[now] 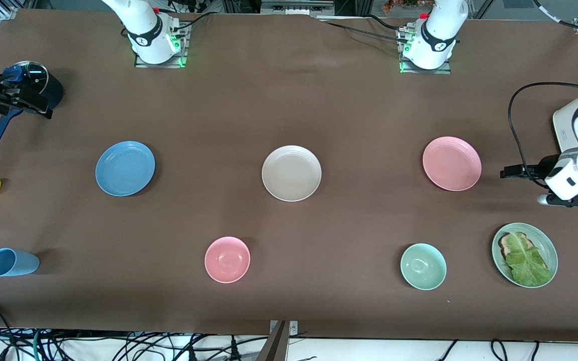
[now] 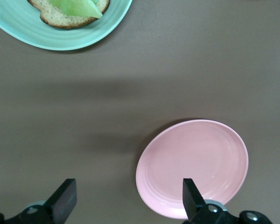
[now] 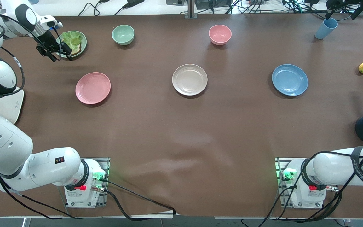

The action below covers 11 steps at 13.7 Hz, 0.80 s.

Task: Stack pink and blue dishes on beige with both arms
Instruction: 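Move the left gripper to the rim of the pink plate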

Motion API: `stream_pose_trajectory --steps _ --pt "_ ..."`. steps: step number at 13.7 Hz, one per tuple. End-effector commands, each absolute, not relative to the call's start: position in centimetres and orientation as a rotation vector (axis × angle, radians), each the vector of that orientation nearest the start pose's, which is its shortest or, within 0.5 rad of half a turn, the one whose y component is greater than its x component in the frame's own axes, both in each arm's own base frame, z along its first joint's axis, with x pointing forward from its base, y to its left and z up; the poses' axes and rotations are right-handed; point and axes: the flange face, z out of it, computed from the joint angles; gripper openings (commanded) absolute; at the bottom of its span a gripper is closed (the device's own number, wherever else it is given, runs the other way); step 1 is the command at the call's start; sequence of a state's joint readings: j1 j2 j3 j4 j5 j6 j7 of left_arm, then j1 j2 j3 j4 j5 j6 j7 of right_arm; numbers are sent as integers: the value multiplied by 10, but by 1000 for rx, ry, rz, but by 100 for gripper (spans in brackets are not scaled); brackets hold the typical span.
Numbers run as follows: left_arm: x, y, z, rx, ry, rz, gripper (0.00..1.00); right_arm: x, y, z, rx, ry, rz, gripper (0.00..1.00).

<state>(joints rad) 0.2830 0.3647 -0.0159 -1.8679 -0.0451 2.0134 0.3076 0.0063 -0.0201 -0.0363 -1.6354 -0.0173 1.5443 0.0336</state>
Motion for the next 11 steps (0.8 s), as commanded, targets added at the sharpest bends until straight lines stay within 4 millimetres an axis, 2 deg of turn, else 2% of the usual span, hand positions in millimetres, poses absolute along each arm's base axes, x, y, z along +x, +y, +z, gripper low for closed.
stream_pose_trajectory --steps 1,3,6,10,11 --pt "569 156 280 -3245 39 236 100 541 -19 606 -3157 82 116 100" --pt "559 152 259 -3245 21 183 100 541 -19 606 -3157 82 114 100" --pt "547 149 239 -3313 54 98 100 541 -19 606 -3157 82 112 100" --pt "536 151 233 -3371 31 95 100 541 -19 606 -3157 82 114 100" --pt "534 154 232 -3372 79 89 100 541 -19 606 -3157 82 116 100"
